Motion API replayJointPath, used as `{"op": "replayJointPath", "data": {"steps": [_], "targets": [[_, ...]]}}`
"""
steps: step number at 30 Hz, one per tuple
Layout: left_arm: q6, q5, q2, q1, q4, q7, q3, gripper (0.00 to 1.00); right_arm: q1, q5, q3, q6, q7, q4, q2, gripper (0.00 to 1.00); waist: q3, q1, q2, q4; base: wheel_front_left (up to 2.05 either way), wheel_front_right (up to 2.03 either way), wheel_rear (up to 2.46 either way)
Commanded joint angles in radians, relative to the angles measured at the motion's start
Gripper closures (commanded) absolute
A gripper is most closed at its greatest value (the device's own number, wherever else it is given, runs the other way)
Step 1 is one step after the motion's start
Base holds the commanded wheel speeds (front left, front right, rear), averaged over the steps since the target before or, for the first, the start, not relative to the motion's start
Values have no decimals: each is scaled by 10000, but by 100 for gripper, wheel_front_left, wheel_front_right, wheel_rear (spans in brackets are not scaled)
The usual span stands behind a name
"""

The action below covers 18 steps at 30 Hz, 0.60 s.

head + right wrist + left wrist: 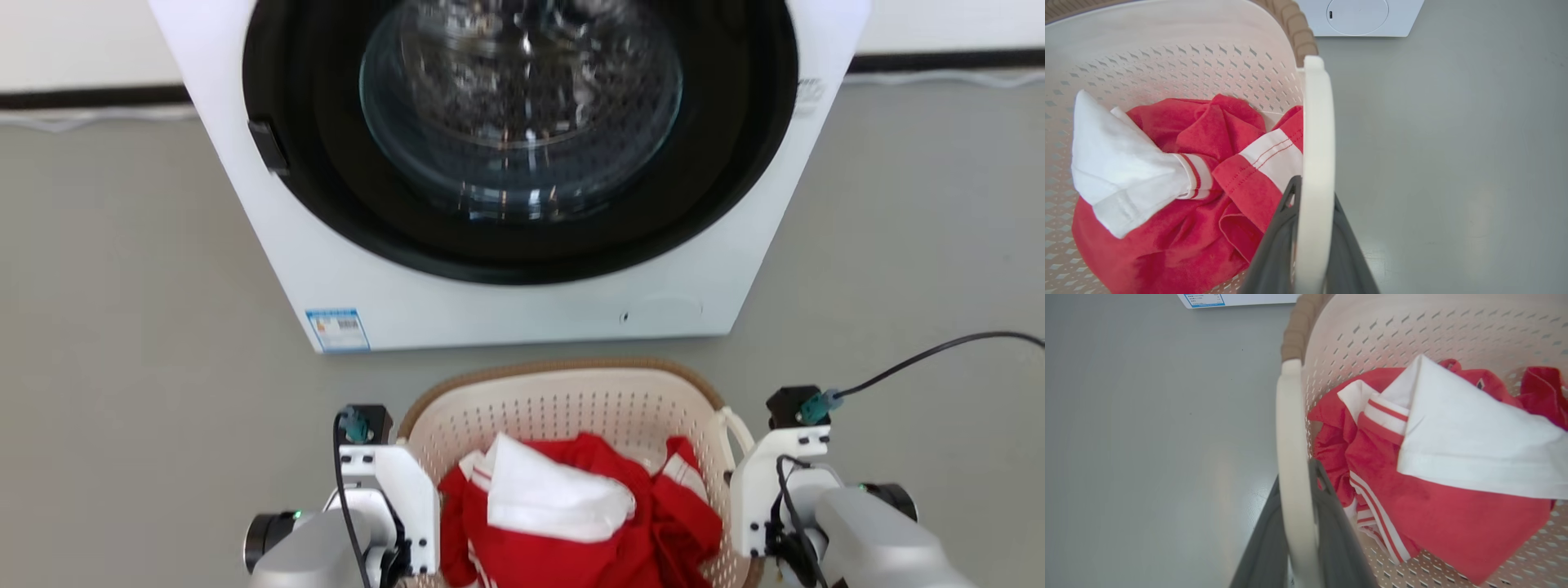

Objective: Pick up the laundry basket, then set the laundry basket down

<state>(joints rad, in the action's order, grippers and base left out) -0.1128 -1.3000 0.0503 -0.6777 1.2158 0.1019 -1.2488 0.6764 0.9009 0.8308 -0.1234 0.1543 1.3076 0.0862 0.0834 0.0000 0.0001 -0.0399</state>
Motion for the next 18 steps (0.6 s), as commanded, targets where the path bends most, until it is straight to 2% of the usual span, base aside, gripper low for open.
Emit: {"op": "replayJointPath", "data": {"steps": [1,18], "targets": [[140,-45,-1,-148,-132,-4,87,100,-55,-96,56,-73,-27,-170,-245,100,-340,0,-1,-66,0,0,0],[395,-240,-1,-142,39,564,-34,100,-109,-579,-353,-73,596,-169,-355,100,-953,0,-1,-196,0,0,0]]}}
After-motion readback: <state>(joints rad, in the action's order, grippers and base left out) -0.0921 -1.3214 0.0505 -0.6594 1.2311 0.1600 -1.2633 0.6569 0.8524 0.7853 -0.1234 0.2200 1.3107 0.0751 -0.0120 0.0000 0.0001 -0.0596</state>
